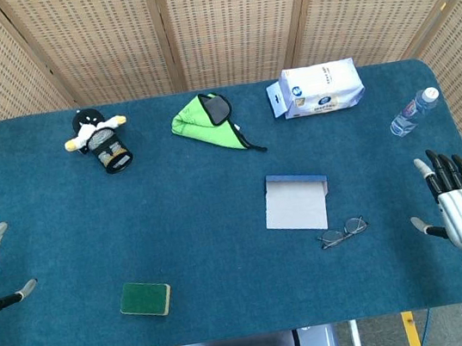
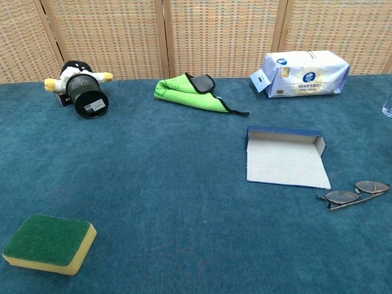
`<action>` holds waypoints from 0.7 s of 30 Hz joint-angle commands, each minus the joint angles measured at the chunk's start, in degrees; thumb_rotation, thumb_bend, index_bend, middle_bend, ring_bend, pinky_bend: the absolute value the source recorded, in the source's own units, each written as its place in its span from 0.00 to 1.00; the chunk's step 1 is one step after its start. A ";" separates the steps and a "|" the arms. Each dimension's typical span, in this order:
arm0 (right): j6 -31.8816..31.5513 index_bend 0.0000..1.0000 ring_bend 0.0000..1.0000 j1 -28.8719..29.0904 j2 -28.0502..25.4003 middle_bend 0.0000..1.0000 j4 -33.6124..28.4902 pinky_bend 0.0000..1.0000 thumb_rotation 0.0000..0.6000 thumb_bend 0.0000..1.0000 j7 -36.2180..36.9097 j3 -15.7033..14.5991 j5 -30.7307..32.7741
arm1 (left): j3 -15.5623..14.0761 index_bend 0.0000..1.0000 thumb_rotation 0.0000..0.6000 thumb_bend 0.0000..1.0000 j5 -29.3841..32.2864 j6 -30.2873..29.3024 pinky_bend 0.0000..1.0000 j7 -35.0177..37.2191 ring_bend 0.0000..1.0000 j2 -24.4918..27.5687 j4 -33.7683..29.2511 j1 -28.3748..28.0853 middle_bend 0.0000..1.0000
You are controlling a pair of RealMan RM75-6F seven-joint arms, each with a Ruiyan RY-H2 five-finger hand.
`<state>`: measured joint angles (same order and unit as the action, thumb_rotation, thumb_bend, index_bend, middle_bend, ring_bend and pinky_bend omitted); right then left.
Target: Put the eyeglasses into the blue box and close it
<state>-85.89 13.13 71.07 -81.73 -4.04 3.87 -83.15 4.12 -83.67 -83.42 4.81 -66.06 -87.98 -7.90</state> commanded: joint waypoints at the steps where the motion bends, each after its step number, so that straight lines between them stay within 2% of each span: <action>1: 0.49 0.05 0.00 0.09 0.03 0.00 0.26 0.00 1.00 0.00 0.09 0.04 -0.31 | -0.05 0.00 1.00 0.00 -0.18 -0.12 0.00 0.22 0.00 -0.13 0.25 0.04 0.00; 6: 6.02 0.07 0.00 2.26 0.65 0.00 1.69 0.00 1.00 0.01 4.17 -2.23 -3.54 | -0.02 0.00 1.00 0.00 -0.28 -0.28 0.00 0.63 0.00 -0.48 0.96 0.10 0.00; 10: 11.37 0.15 0.00 5.43 2.46 0.00 6.05 0.00 1.00 0.12 5.76 -3.46 -6.16 | 0.20 0.00 1.00 0.00 -0.30 0.19 0.00 0.84 0.00 -0.69 1.38 -0.33 0.00; 14: 11.99 0.27 0.00 7.52 6.12 0.00 11.67 0.00 1.00 0.20 6.37 -3.96 -9.54 | 0.64 0.00 1.00 0.00 0.31 1.00 0.00 0.84 0.00 -1.03 1.84 -0.87 0.00; 18: 11.80 0.37 0.00 9.11 9.06 0.00 17.44 0.00 1.00 0.23 7.21 -5.26 -13.25 | 0.89 0.00 1.00 0.00 1.63 2.85 0.00 0.58 0.00 -1.25 2.11 -1.52 0.00; 21: 11.63 0.40 0.00 9.78 10.85 0.00 20.83 0.00 1.00 0.24 8.28 -6.01 -14.82 | 1.03 0.00 1.00 0.00 2.28 3.67 0.00 0.36 0.00 -1.35 2.21 -1.81 0.00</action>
<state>-74.26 21.92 80.23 -63.15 3.22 -1.25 -96.33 5.08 -81.53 -79.91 5.26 -67.35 -85.83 -9.60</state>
